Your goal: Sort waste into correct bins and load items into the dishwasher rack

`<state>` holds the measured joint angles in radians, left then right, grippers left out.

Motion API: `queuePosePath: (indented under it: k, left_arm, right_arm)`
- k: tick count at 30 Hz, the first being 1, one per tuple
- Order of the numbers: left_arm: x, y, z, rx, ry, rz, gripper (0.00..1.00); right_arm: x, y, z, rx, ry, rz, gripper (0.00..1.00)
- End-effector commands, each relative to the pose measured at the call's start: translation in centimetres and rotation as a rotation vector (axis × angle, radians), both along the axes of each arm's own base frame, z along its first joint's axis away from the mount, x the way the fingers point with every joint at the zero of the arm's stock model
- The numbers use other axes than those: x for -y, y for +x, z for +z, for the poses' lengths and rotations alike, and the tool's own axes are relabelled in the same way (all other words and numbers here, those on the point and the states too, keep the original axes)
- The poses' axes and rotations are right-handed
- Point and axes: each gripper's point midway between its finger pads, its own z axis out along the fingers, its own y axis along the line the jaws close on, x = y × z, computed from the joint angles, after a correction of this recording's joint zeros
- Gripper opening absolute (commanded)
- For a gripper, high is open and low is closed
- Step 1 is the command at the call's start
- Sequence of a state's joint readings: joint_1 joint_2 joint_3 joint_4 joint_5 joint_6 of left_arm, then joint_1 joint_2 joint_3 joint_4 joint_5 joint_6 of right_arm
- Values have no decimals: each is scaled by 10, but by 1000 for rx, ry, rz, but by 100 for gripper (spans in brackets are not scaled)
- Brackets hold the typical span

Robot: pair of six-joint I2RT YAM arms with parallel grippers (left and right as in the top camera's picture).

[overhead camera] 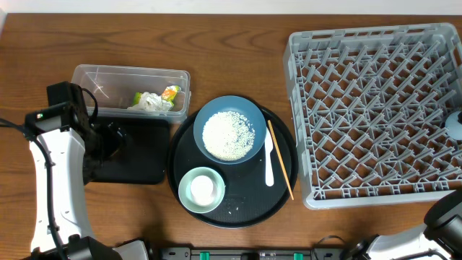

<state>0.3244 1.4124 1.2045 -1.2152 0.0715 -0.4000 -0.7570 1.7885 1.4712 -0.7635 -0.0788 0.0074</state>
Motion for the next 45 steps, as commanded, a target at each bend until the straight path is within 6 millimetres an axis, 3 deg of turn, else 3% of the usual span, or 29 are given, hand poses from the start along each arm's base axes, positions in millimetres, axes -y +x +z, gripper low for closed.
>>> queuePosePath:
  k: [1, 8, 10, 13, 16, 18, 21, 24, 30, 33, 35, 41, 45]
  left_arm:
    - [-1, -3, -3, -17, 2, 17, 98]
    - [-1, -3, -3, -16, 2, 18, 98]
    - [-1, -3, -3, -17, 2, 17, 98]
    - [-1, -3, -3, -17, 2, 17, 98]
    - [-1, -3, -3, -17, 2, 17, 98]
    - [-1, -3, -3, -17, 2, 17, 98]
    - [-1, -3, -3, -17, 2, 17, 98]
    - [-1, -3, -3, -17, 2, 17, 98]
    - [-1, -3, -3, -17, 2, 16, 98]
    - [-1, -3, -3, -17, 2, 16, 98]
    - [-1, -3, -3, -17, 2, 16, 98]
    - [-1, -3, -3, -17, 2, 16, 98]
    - [-1, -3, -3, -17, 2, 16, 98]
  right_arm:
    - [-2, -3, 1, 2, -10, -15, 35]
    - [-6, -11, -22, -31, 7, -29, 36]
    - [-7, -12, -25, -31, 7, -29, 41]
    - [-6, -11, -24, -26, 3, -29, 50]
    - [-8, -8, -23, -14, 11, -20, 76]
    - [-12, -3, -20, 14, 32, -2, 84]
    - [-19, 11, -5, 89, 67, 41, 93]
    - [-29, 23, 24, 162, 81, 87, 99]
    - [-58, 30, 65, 171, 48, 181, 99]
    - [-78, 25, 71, 149, 68, 207, 99]
    - [-85, 19, 67, 113, 81, 209, 91]
    - [-51, -7, 48, -70, -63, 56, 61]
    - [-37, -5, 28, -113, -67, 32, 42]
